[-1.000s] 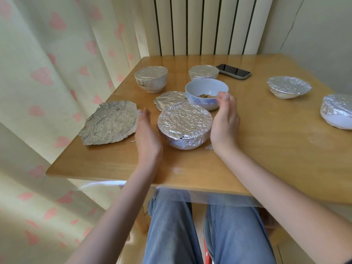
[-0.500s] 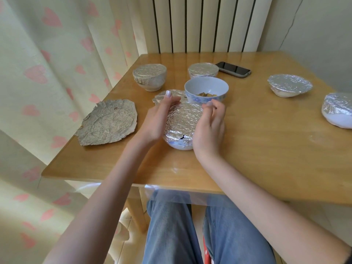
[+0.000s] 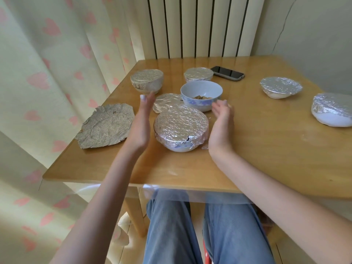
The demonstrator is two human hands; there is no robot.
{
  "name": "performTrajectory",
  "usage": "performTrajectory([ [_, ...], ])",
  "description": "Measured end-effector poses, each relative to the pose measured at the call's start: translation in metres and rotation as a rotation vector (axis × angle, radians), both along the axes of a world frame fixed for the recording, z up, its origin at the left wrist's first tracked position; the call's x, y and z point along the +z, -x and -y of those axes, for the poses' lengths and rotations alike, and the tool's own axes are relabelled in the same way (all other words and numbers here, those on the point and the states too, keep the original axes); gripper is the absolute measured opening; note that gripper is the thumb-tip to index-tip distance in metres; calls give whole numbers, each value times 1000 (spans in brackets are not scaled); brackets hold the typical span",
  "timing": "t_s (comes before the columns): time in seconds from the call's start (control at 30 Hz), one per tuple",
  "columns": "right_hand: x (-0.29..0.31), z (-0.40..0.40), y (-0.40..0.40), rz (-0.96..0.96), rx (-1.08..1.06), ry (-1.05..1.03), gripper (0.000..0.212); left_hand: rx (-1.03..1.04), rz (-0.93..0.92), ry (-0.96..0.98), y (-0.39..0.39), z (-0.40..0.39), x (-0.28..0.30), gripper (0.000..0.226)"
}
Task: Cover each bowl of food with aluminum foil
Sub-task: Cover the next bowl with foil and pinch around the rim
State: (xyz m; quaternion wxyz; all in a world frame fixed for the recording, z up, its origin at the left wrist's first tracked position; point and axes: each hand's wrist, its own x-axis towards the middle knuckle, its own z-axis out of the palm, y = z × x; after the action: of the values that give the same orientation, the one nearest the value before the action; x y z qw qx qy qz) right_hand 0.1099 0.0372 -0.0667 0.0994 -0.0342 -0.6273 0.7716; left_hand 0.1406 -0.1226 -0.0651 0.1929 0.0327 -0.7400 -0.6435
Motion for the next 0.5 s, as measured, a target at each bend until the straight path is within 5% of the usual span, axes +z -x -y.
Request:
performTrajectory([
  [0.23,-6,27,-15,118,-10,59,44,-140,75,-190,15,-11,0,67],
  [0.5,-5,22,-6,137,43,-13,52,-11,96,-195,15,-18,-7,73],
])
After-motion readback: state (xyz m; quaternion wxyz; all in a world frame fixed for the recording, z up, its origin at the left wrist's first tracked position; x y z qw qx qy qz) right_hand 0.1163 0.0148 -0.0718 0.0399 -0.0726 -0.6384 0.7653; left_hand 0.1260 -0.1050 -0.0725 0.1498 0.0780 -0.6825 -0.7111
